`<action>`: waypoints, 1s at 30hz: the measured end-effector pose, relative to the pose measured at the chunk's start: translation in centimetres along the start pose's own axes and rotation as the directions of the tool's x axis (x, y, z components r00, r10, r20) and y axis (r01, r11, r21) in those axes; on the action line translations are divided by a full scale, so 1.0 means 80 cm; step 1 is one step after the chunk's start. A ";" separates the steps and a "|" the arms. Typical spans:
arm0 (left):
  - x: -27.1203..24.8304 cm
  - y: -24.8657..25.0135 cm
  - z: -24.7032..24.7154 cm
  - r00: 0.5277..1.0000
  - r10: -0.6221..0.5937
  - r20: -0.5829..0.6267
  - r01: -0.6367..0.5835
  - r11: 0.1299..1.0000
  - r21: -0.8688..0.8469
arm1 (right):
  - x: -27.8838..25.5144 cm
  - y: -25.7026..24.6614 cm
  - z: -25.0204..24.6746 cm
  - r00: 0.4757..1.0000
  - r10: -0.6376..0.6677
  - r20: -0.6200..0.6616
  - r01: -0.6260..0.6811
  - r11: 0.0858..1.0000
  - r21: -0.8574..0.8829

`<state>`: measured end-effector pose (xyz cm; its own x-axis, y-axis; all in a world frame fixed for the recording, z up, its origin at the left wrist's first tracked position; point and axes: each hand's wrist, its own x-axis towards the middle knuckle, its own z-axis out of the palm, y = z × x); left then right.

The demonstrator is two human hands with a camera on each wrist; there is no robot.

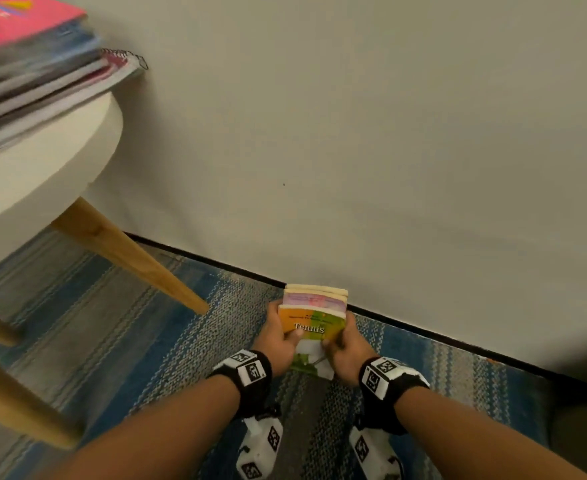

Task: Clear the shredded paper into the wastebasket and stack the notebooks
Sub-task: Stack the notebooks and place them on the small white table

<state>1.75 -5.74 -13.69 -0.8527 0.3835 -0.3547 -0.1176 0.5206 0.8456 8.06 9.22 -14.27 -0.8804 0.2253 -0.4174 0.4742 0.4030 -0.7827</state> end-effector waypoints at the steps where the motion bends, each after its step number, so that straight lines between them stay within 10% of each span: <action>1: 0.002 0.000 0.000 1.000 0.006 0.000 -0.006 0.998 0.056 | 0.004 0.002 -0.002 1.000 0.007 0.004 -0.007 1.000 -0.008; 13: 0.011 -0.004 -0.011 0.986 -0.128 -0.104 0.133 0.990 0.047 | 0.012 -0.039 -0.016 0.993 0.085 0.085 -0.077 0.993 -0.088; 30: -0.256 0.247 -0.155 0.992 -0.128 0.024 0.130 0.966 -0.225 | -0.238 -0.264 -0.087 0.963 0.219 0.155 -0.255 0.926 0.277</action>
<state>10.61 -12.73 15.25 -0.8182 0.3322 -0.4693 -0.3386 0.3812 0.8603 14.85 2.59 13.44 -0.7456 0.1680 -0.6448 0.6615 0.0703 -0.7466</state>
